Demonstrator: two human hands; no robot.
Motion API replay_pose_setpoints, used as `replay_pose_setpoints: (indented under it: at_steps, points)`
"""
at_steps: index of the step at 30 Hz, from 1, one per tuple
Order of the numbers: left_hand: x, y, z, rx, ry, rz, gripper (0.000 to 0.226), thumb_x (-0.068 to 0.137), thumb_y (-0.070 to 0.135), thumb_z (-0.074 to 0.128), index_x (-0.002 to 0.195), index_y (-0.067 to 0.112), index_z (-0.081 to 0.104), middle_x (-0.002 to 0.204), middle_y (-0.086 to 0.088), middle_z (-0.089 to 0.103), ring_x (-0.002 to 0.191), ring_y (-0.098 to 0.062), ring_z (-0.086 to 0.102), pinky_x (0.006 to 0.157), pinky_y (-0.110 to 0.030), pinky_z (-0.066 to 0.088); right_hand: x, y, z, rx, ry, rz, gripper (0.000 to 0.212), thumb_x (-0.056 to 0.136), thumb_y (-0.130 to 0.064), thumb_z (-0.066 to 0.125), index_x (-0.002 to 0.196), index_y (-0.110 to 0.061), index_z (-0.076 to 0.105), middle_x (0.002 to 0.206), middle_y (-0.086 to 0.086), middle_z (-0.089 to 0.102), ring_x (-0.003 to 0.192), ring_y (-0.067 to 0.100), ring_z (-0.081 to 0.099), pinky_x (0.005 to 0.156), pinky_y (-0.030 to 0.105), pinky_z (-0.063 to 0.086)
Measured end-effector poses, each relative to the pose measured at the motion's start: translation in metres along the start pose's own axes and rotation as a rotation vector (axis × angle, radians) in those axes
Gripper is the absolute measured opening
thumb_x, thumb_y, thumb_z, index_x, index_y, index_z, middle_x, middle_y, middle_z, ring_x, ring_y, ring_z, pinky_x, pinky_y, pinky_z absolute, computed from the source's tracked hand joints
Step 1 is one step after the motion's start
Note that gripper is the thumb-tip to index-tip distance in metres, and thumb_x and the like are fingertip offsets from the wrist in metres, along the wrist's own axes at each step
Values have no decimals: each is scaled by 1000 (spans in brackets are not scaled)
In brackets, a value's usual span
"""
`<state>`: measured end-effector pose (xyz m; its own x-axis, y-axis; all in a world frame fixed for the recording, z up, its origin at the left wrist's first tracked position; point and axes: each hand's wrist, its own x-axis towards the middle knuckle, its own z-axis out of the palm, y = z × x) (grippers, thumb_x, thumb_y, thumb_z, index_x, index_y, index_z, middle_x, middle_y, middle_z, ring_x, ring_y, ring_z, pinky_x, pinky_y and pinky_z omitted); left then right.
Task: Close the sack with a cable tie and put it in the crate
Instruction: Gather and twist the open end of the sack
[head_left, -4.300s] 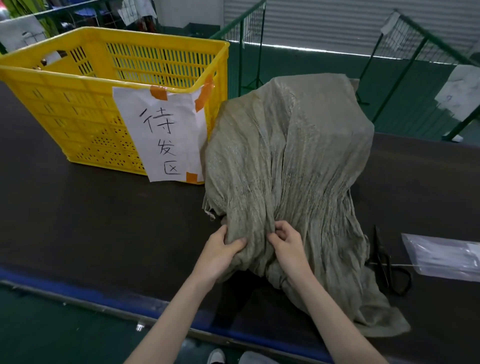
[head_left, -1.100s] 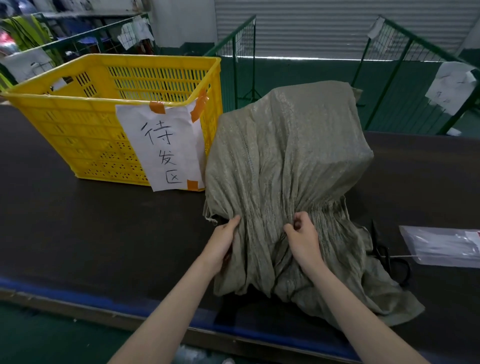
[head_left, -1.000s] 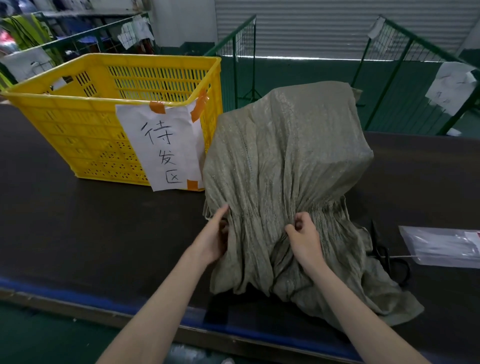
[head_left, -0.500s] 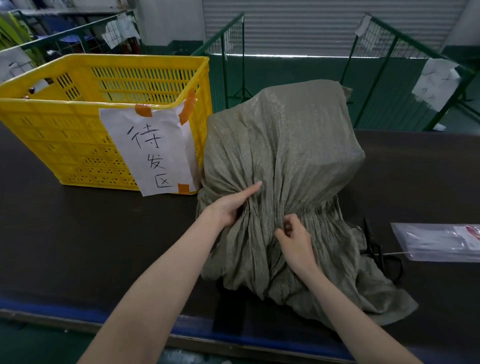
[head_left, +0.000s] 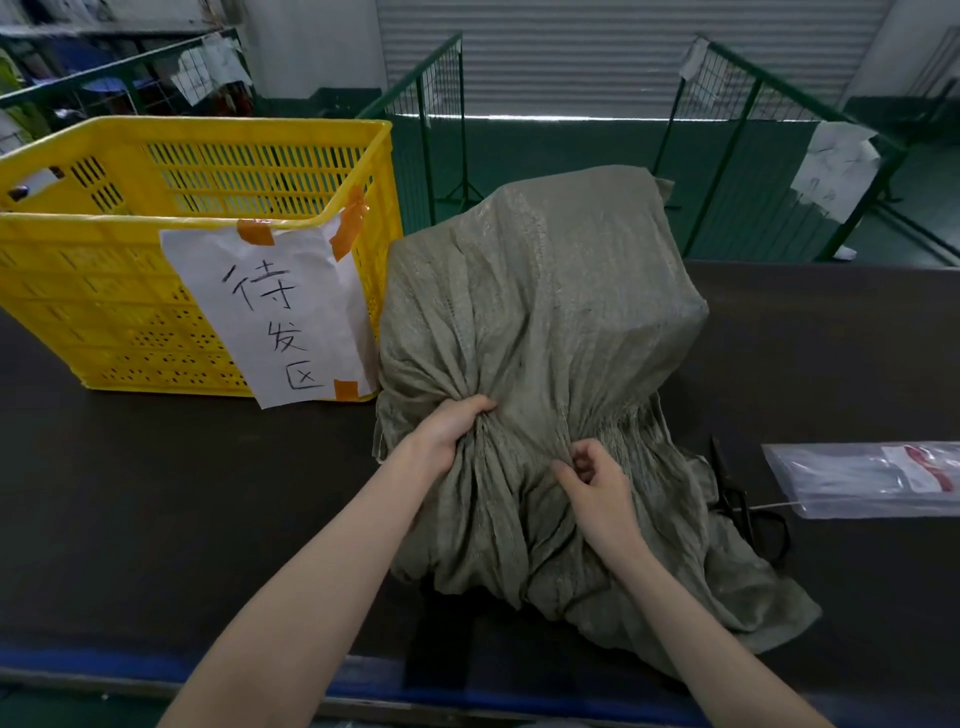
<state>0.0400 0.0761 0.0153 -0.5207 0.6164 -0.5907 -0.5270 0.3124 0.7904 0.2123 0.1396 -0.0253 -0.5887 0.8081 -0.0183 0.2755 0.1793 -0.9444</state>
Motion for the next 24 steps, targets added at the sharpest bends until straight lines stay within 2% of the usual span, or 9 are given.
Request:
replay_pose_setpoints:
  at_steps: [3,7,9,12,15,16,20,23,24]
  points:
    - [0,-3,-3,-48,36,55,38,96,10,51,132,-2,50,116,-11,60,86,-20,59,83,-30,45,1,0,-4,55,64,19,20,85,-14,66,96,-16,50,72,0,50,65,11,48,61,16,40]
    - [3,1,-7,-80,-52,45,49,88,39,64,129,13,54,117,-4,61,107,-21,58,95,-30,44,5,-3,-4,162,109,81,36,86,-12,64,117,-22,48,71,0,48,69,12,50,74,27,42]
    - [2,4,-7,39,-97,1,44,85,39,66,123,18,56,106,-2,63,99,-20,60,92,-29,45,5,-6,0,106,126,41,28,87,-13,63,113,-22,59,78,-1,53,74,10,53,75,24,42]
    - [-1,4,-3,91,-168,-91,32,87,25,67,114,7,64,91,-7,72,83,-20,67,73,-27,54,-2,-12,9,102,143,-12,13,87,-14,63,96,-24,67,99,-1,53,93,7,55,80,16,39]
    - [0,-2,2,-6,-187,-90,19,92,21,59,99,6,67,74,-8,75,64,-18,72,58,-23,58,-4,-14,17,113,142,-71,12,88,-11,63,91,-22,66,103,-8,52,103,12,56,92,23,43]
    - [1,-2,5,-34,-199,-74,22,93,23,56,99,5,67,77,-8,75,66,-17,72,61,-24,58,-5,-14,19,117,128,-90,12,88,-10,62,92,-20,66,103,-11,54,104,12,57,96,26,44]
    - [-1,5,24,-19,-229,50,42,88,46,60,110,12,68,105,-7,73,103,-20,67,95,-30,49,-11,-20,27,38,60,-205,17,90,-6,57,101,-15,67,105,-10,58,105,6,58,97,22,42]
    - [-5,10,34,215,-194,94,67,66,55,76,114,9,67,114,-7,70,107,-20,65,102,-32,45,-16,-19,31,-123,53,-285,22,90,-3,54,108,-9,66,115,-2,58,111,9,54,98,17,36]
    - [-4,11,36,288,-182,97,63,64,50,80,112,10,68,114,-7,70,105,-19,65,100,-31,46,-17,-17,32,-163,43,-298,24,89,-3,54,111,-8,66,119,0,58,113,10,53,99,18,36]
